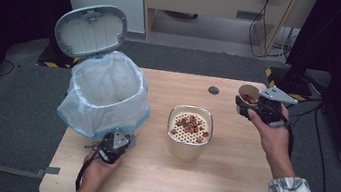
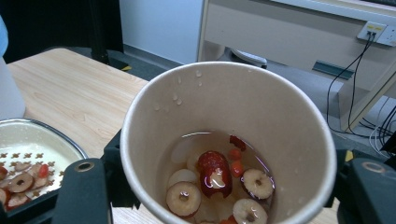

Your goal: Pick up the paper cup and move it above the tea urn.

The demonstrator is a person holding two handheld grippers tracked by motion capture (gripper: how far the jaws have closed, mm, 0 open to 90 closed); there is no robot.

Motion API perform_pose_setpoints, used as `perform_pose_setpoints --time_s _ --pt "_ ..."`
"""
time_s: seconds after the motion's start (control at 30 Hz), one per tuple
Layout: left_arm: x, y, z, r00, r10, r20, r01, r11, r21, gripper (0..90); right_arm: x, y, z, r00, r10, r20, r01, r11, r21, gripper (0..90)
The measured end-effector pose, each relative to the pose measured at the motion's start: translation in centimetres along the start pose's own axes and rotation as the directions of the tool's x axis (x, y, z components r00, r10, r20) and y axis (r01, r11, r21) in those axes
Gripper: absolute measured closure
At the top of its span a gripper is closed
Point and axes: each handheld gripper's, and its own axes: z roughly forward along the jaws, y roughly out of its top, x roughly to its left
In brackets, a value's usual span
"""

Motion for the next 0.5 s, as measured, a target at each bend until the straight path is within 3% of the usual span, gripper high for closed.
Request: perform_pose_setpoints --time_s 0.5 --pt "0.0 0.0 0.0 1.0 0.001 -0.001 -0.001 1.0 -0.001 89.8 0.4 1.1 0.4 0.9998 0.0 -0.018 0.0 1.0 0.003 31.0"
